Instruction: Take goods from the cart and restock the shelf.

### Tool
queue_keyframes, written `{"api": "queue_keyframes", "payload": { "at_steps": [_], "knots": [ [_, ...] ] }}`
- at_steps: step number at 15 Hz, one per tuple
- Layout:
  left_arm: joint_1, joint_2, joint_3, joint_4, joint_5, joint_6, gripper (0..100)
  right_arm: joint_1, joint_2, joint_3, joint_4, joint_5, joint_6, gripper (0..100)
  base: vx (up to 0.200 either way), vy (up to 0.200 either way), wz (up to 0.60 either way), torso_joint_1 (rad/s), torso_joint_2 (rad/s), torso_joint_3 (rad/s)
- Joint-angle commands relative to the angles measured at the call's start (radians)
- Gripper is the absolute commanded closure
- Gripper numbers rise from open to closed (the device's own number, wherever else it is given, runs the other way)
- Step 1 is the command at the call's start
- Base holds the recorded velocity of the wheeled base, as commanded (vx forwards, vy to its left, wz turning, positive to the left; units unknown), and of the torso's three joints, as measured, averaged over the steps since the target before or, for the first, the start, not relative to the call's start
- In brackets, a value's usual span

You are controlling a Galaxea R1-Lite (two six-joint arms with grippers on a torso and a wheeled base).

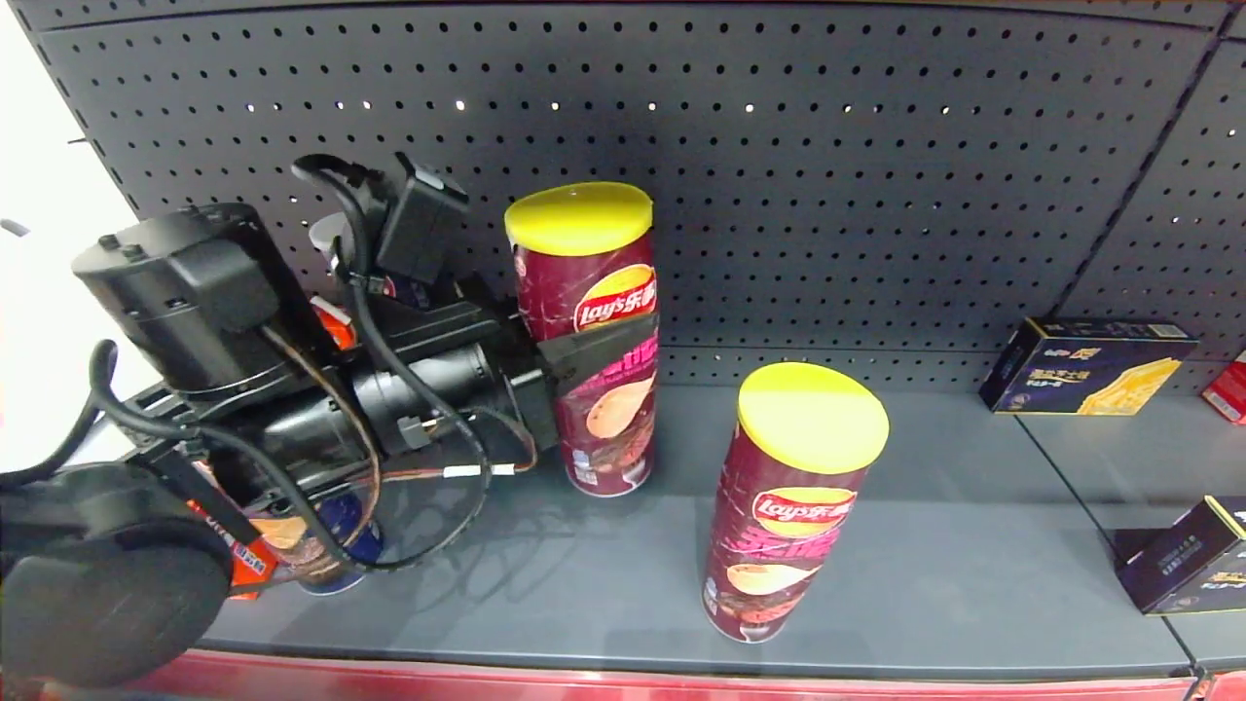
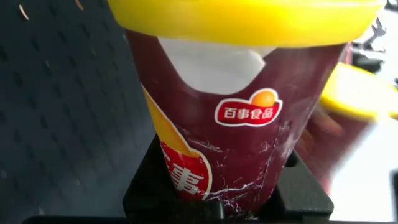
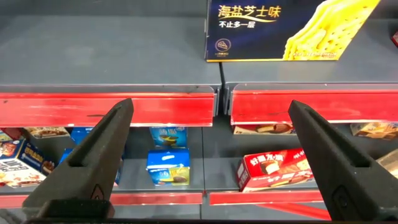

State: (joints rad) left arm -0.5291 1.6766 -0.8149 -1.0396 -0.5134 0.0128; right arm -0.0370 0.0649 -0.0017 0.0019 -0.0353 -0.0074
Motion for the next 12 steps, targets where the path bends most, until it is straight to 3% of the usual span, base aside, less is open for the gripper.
{"api": "queue_keyframes", "payload": {
  "at_steps": [1, 5, 8, 10, 12],
  "knots": [
    [0.000, 0.107, -0.056, -0.010, 0.021, 0.000, 100, 0.000, 0.006, 0.000, 0.000, 0.000, 0.000, 0, 0.000, 0.000, 0.00, 0.000, 0.00, 0.000],
    [-0.003, 0.158, -0.079, -0.008, 0.055, 0.000, 100, 0.000, 0.006, 0.000, 0.000, 0.000, 0.000, 0, 0.000, 0.000, 0.00, 0.000, 0.00, 0.000],
    [-0.008, 0.219, -0.176, 0.001, 0.072, 0.000, 100, 0.000, 0.006, 0.000, 0.000, 0.000, 0.000, 0, 0.000, 0.000, 0.00, 0.000, 0.00, 0.000],
    [-0.008, 0.226, -0.211, 0.030, 0.072, 0.001, 100, 0.000, 0.006, 0.000, 0.000, 0.000, 0.000, 0, 0.000, 0.000, 0.00, 0.000, 0.00, 0.000],
    [-0.009, 0.244, -0.311, 0.135, 0.069, 0.001, 100, 0.000, 0.006, 0.000, 0.000, 0.000, 0.000, 0, 0.000, 0.000, 0.00, 0.000, 0.00, 0.000]
  ]
}}
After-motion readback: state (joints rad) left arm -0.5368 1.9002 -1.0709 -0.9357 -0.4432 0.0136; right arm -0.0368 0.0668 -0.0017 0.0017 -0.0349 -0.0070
